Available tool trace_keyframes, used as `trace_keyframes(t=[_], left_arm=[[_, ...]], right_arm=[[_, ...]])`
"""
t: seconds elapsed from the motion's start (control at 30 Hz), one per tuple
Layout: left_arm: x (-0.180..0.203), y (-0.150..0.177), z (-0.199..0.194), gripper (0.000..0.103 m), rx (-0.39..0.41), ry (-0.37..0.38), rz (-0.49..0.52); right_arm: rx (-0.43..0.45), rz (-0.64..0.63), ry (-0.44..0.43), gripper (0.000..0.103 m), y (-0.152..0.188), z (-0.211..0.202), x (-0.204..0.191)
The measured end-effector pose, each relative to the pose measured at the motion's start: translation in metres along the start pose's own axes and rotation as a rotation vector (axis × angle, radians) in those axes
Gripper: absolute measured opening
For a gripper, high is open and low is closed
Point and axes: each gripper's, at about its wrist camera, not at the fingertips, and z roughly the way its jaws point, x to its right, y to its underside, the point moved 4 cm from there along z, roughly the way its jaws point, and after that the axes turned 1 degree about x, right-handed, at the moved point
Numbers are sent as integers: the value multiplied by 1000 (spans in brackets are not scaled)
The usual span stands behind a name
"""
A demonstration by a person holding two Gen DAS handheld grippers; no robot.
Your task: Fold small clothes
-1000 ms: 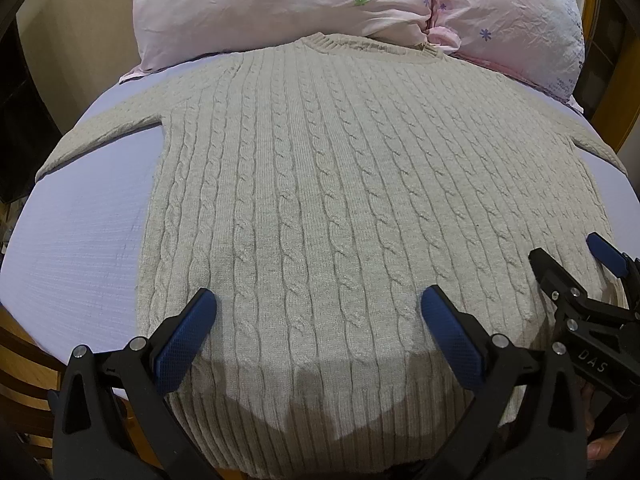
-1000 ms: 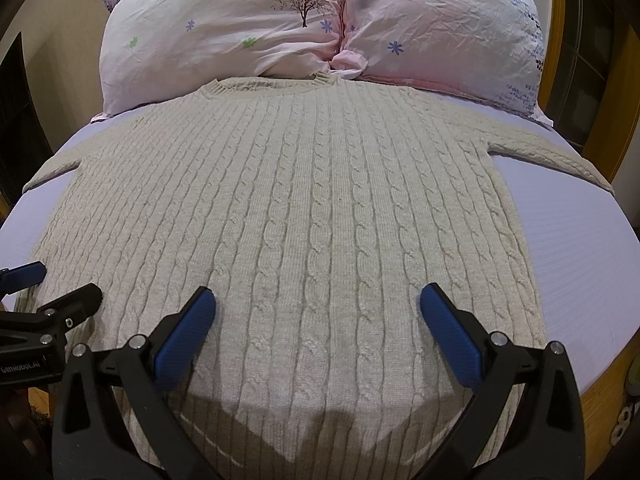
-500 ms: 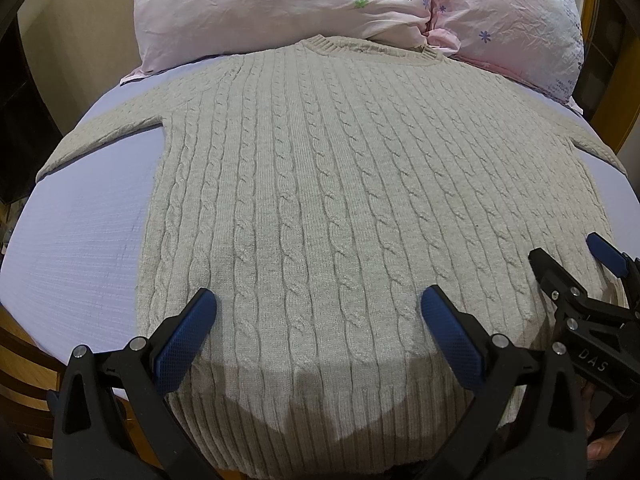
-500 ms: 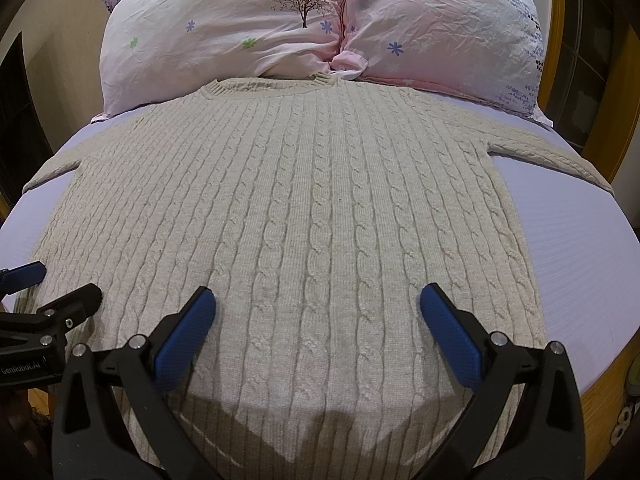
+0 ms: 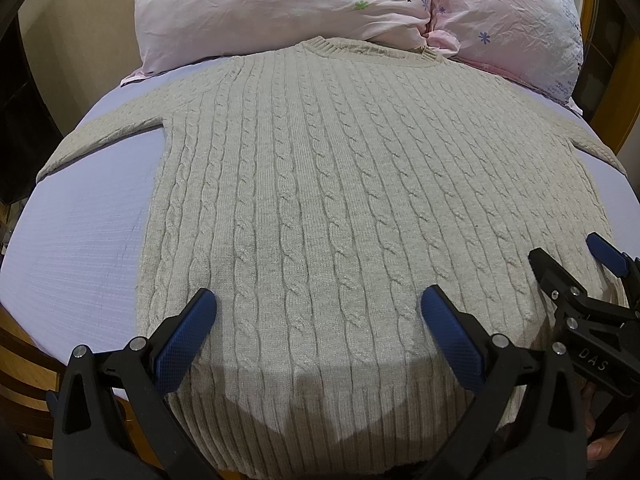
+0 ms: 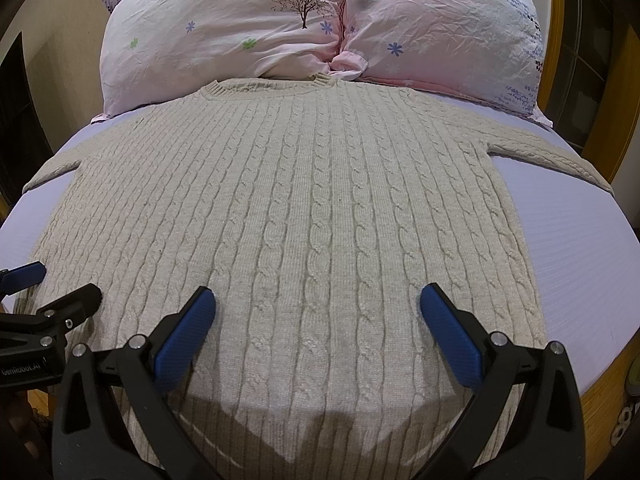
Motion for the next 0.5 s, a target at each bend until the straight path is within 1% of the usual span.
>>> trace_keyframes(t=[0.5], left_arm=[[0,1,0,102,6,0,-1]], right_arm=[[1,-1,0,101,0,1,0]])
